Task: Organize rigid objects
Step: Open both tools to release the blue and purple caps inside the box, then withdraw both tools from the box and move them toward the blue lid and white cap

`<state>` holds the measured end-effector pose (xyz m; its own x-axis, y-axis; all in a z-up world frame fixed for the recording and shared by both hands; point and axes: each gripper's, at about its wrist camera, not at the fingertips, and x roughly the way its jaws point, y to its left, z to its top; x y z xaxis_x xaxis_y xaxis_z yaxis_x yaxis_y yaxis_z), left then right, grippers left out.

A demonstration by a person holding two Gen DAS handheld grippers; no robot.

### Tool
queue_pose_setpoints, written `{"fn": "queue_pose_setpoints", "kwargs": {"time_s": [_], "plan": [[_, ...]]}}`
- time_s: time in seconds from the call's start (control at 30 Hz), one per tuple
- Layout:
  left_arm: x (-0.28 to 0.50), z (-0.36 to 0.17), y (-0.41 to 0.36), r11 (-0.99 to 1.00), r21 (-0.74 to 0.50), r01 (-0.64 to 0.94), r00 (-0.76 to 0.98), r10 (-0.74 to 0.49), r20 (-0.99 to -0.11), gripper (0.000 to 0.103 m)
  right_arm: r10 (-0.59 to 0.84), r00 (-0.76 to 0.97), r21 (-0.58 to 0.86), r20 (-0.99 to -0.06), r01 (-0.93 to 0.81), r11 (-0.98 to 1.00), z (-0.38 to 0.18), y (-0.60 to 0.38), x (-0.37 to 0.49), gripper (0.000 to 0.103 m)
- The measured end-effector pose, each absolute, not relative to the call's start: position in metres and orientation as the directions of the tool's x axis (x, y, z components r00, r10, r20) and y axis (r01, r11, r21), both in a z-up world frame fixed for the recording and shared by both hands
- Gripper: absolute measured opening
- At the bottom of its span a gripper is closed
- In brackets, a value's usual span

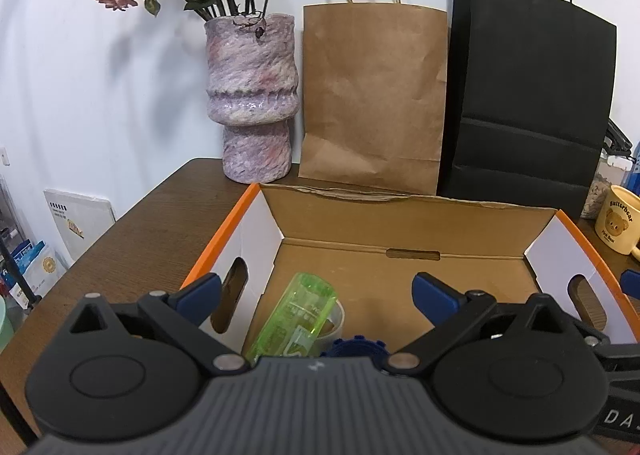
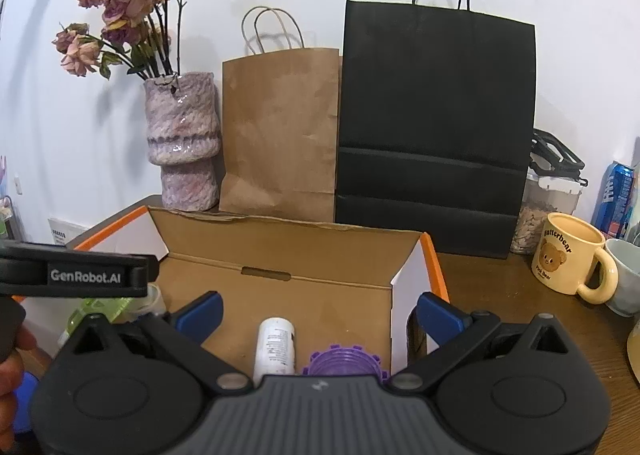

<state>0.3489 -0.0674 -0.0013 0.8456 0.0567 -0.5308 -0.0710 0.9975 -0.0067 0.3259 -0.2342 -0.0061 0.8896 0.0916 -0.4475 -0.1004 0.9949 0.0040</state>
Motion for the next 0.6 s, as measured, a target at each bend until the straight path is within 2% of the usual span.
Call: {"fn": "queue_pose_setpoints", "kwargs": {"time_s": [0.6], "plan": [[0.319, 0.007, -0.058, 0.996, -0.015, -0.082, 0.854, 0.063, -0.516, 0.103, 0.090, 0.910, 0.002, -0.405, -0.098, 0.995, 0.007, -0.241, 0.289, 0.103]]}}
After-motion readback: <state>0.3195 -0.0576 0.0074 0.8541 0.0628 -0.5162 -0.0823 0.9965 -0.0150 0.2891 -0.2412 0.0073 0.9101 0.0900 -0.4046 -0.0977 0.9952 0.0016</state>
